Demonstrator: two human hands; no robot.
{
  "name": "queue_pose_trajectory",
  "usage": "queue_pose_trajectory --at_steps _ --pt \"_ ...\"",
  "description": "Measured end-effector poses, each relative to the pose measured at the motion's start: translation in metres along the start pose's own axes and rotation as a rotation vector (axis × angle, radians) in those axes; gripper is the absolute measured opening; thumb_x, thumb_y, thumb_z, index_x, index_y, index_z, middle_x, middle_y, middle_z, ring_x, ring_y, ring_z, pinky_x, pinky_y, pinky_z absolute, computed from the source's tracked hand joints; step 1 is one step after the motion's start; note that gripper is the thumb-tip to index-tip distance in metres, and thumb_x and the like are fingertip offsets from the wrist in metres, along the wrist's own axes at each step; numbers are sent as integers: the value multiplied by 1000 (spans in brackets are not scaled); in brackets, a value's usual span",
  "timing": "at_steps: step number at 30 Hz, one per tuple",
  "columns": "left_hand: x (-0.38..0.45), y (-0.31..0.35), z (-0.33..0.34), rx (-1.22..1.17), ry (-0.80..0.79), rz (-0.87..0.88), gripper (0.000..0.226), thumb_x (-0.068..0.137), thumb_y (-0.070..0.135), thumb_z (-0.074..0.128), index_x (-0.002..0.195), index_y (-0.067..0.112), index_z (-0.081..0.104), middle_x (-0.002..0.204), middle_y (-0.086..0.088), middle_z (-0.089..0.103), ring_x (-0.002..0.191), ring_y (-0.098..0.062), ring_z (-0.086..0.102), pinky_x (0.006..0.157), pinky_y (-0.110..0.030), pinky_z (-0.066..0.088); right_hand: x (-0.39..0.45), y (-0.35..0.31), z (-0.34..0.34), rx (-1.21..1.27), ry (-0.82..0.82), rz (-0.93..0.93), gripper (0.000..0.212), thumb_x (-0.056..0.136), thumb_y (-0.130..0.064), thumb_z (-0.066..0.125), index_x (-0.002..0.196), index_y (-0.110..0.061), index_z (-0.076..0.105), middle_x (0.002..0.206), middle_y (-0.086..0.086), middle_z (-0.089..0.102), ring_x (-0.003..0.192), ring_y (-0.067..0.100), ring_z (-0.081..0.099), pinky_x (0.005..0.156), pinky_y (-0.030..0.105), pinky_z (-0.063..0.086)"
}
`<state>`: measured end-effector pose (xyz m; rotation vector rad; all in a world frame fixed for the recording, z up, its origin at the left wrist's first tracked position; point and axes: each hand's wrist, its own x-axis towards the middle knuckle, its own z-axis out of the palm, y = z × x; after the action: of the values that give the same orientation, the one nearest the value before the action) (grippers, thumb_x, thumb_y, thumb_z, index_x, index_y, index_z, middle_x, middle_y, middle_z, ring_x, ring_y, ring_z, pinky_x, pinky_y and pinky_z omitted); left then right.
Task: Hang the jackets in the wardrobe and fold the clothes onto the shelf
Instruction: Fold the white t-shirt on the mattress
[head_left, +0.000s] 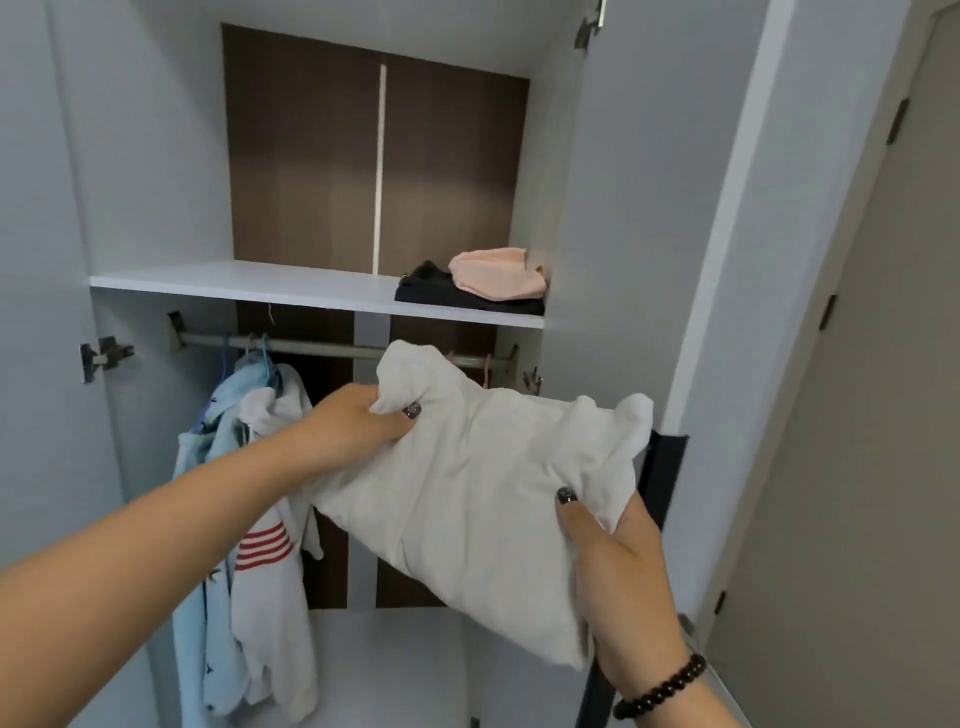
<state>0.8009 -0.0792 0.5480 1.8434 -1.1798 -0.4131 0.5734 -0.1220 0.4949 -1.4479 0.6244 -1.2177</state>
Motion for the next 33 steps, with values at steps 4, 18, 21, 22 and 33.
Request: queue_pose_trajectory --at_steps 4,18,21,22,33 --pt "63 -9 -31 59 24 57 28 92 26 57 100 0 65 98 -12 67 83 -18 58 68 -23 39 49 19 35 40 0 20 39 96 -10 50 122 -38 58 107 -19 70 99 3 66 87 34 52" --pt "313 11 -136 46 -109 299 13 88 32 66 85 20 72 78 10 74 70 -3 69 68 -23 48 266 44 139 249 187 -75 32 95 -7 49 114 -29 63 101 -8 74 90 10 71 76 37 52" --pt "358 23 -137 15 -110 366 15 87 34 66 86 21 72 86 5 75 84 -14 71 81 -31 52 306 42 144 217 190 -178 42 94 -1 45 124 -28 58 113 -7 70 104 12 67 86 38 52" --pt "372 28 -135 8 -111 386 16 87 34 66 87 20 72 89 4 75 88 -17 70 85 -34 52 318 42 144 209 196 -202 41 94 0 44 120 -28 60 110 -7 71 102 12 67 82 35 54" --pt "506 88 -122 283 -108 519 30 92 50 53 102 27 68 102 6 69 96 -18 65 90 -37 47 439 44 138 248 179 -265 37 91 2 47 119 -17 59 106 0 72 97 17 70 76 36 59"
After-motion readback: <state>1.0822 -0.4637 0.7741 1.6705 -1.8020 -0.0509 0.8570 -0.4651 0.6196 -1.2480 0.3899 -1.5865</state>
